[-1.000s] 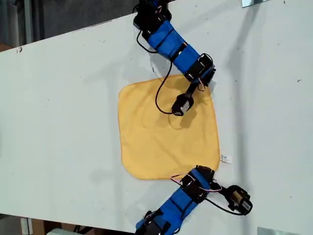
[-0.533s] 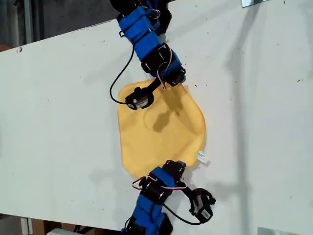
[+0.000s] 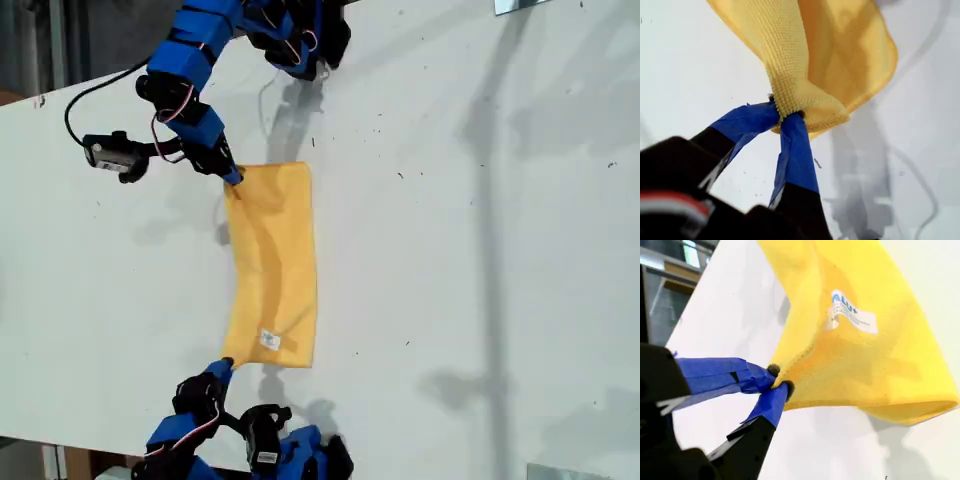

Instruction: Grasp corners of a square towel and fold twice.

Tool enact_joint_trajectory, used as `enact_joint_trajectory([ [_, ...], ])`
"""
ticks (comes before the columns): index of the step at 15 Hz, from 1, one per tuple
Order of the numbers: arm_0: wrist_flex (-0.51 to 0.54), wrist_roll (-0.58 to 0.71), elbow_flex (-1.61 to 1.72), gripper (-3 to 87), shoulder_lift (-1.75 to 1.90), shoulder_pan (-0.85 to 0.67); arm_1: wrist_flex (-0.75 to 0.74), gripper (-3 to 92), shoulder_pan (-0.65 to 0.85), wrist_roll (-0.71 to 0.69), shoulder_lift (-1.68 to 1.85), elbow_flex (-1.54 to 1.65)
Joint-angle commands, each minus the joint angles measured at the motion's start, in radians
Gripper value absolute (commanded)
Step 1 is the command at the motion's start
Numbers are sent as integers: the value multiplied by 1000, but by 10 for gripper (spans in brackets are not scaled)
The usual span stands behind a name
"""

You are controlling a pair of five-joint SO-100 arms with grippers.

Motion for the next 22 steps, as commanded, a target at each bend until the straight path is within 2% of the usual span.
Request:
enact_joint_trajectory([
  [1, -64, 104, -5, -16, 6, -186, -35, -1, 173, -84, -57, -133],
  [3, -112, 166, 2, -16, -64, -324, -97, -1, 281, -129, -178, -195],
  [6, -239, 244, 11, -16, -244, -500, -261, -1, 417, -173, -370, -245],
  [8, -299, 287, -63, -15, -445, -598, -314, -1, 449, -195, -543, -313],
  [10, -295, 304, -147, -15, -604, -629, -314, -1, 449, -196, -623, -341],
  [11, -268, 293, -147, -15, -612, -620, -291, -1, 437, -201, -615, -337],
  [13, -123, 253, -126, -15, -466, -522, -175, -1, 385, -215, -532, -330],
  [16, -84, 189, 83, -15, -130, -382, -124, -1, 291, -170, -302, -156],
  [18, -169, 121, 348, -15, 63, -298, -126, -1, 209, -133, -244, -20],
  [22, -423, 2, 781, -15, 235, -190, -224, -1, 109, -57, -247, 181],
])
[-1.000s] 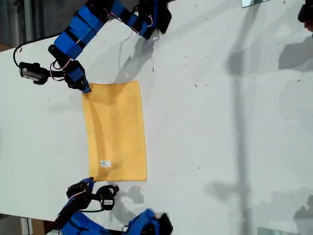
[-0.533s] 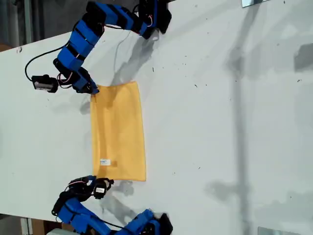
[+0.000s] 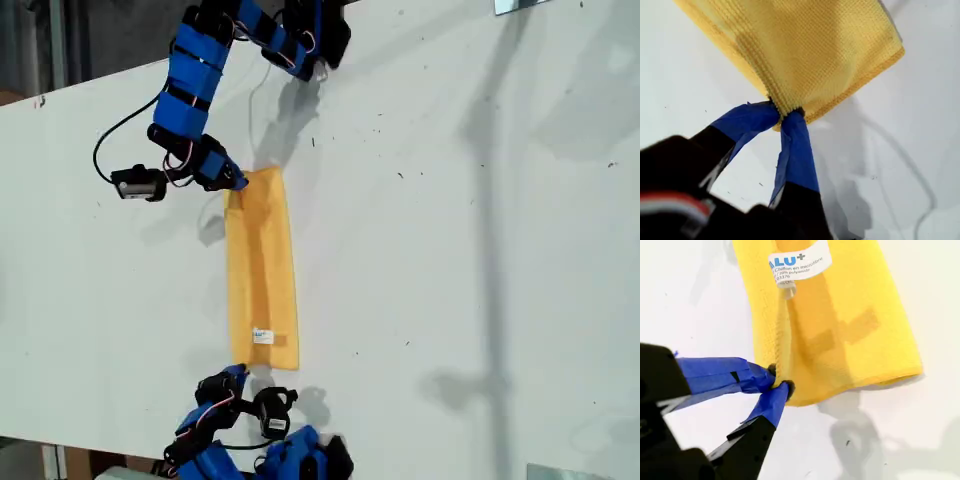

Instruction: Grasp corners of a square towel and fold twice.

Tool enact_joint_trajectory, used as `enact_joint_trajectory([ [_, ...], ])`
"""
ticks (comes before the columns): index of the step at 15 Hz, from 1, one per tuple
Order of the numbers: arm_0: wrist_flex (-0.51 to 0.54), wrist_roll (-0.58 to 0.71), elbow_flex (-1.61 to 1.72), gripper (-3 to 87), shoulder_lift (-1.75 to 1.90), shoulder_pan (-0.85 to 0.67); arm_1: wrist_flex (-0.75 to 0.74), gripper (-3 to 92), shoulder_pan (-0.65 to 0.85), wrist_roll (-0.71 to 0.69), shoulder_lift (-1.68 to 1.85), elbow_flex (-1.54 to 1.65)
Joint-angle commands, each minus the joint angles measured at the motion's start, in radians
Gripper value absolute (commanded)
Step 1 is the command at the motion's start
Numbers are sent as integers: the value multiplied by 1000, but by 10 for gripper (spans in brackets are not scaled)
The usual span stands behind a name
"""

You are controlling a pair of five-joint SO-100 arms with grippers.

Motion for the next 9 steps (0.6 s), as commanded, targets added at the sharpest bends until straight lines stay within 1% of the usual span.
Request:
enact_joint_trajectory([
  [1, -132, -48, 147, -15, 49, 32, -52, -1, -23, 31, 34, 35],
  [3, -179, -92, 190, -15, 49, 87, -89, -1, -34, 51, 6, 72],
  [7, -196, -225, 206, -15, 55, 245, -135, -1, -98, 104, -6, 135],
  [9, -218, -267, 222, -15, 66, 304, -166, -1, -138, 137, -6, 184],
])
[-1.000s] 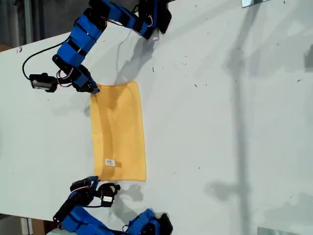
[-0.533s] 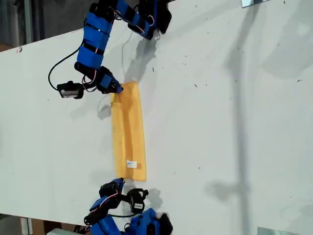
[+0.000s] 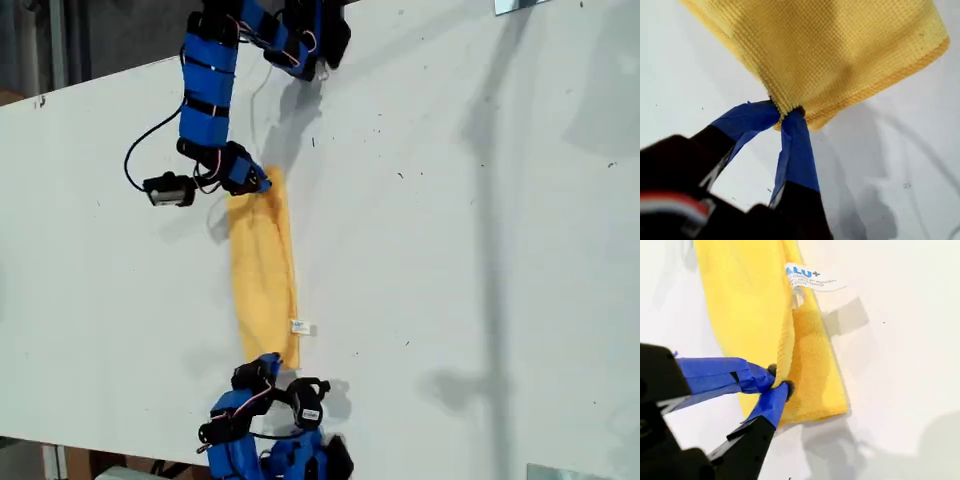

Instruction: Grasp corners of a square towel and fold twice.

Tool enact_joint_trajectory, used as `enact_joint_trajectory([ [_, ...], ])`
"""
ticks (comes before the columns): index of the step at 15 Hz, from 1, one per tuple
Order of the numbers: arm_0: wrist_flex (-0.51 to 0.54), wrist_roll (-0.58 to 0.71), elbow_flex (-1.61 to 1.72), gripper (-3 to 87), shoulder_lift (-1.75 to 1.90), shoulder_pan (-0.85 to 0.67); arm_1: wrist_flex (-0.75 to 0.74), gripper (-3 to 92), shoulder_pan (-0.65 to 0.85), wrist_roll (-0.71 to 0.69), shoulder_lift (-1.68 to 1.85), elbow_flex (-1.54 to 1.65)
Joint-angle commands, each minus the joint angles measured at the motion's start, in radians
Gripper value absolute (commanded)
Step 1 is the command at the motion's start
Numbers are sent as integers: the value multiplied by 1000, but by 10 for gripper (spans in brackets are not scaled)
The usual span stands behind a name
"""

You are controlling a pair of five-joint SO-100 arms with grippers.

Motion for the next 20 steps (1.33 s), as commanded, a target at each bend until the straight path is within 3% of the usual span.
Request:
enact_joint_trajectory([
  [1, -31, -52, 0, -15, 29, 75, -23, -1, -32, 29, 12, 26],
  [4, -52, -78, 20, -15, 14, 117, -60, -1, -31, 37, 9, 78],
  [7, -64, -41, 71, -15, 23, 46, -81, -1, -15, 35, 9, 106],
  [12, 5, 112, 54, -15, 40, -158, -75, -1, 0, 26, 31, 107],
  [17, -44, 104, 124, -15, 38, -170, -66, -1, -12, 23, 32, 104],
  [18, -38, 120, 121, -13, 43, -169, -57, 91, -17, 17, 43, 104],
  [20, 17, 124, 91, 217, 55, -161, -34, 318, -17, 17, 86, 109],
])
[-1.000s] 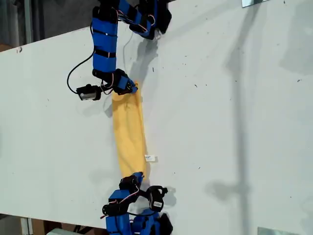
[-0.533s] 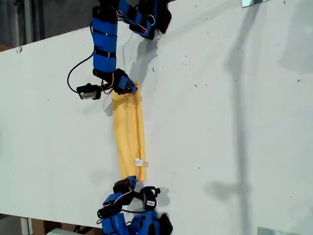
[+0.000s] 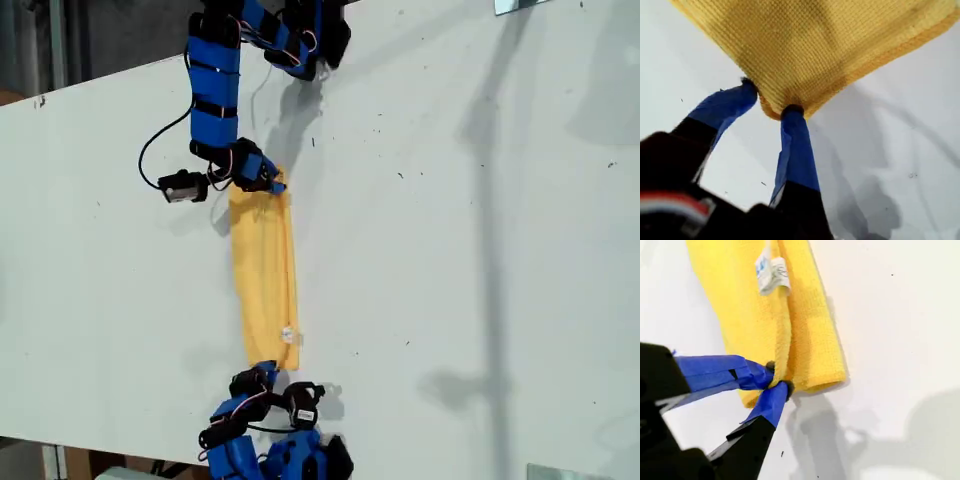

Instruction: Grasp corners of a square towel and fold twice.

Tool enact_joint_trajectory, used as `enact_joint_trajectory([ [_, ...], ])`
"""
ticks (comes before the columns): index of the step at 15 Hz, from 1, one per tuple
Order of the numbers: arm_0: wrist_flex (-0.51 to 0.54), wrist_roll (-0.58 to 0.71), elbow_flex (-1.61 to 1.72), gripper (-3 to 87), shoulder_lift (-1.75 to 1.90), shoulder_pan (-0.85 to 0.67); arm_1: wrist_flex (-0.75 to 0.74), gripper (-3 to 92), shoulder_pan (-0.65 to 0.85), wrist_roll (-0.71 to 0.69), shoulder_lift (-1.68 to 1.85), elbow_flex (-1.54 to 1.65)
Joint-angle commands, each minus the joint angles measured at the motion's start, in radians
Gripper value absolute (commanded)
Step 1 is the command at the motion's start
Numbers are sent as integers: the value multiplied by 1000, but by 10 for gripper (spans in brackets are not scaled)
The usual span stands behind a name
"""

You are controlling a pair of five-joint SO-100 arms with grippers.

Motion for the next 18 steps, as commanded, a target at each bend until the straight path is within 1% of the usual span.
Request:
enact_joint_trajectory([
  [1, 51, 0, -43, 214, 51, 12, 15, 377, 2, -11, 101, -3],
  [2, 67, -11, -43, 213, 75, 28, 20, 407, 3, -11, 117, -3],
  [3, 84, -9, -38, 212, 97, 23, 21, 414, 5, -11, 124, -5],
  [5, 132, 15, -28, 211, 140, -28, 25, 409, 21, -18, 129, -6],
  [7, 207, 37, -8, 211, 229, -72, 25, 402, 49, -34, 132, -2],
  [9, 241, 35, 57, 211, 308, -75, 23, 399, 52, -37, 140, -2],
  [10, 282, 41, 63, 211, 354, -92, 23, 397, 52, -37, 140, -2],
  [11, 235, 9, 107, 211, 466, -66, 21, 394, 52, -37, 140, -2],
  [12, 144, -26, 94, 209, 322, 14, 23, 392, 51, -37, 140, -2],
  [13, 210, -71, 12, 203, 184, 37, 25, 392, 58, -38, 141, -2],
  [14, 166, -81, 48, 201, 301, 48, 23, 392, 72, -40, 141, 0],
  [15, 146, -67, 80, 198, 380, 40, 14, 394, 100, -57, 135, -8],
  [16, 170, -60, 81, 196, 388, 18, 12, 397, 149, -92, 98, -48],
  [18, 176, -71, 137, 195, 494, 26, 44, 407, 227, -150, -69, -209],
])
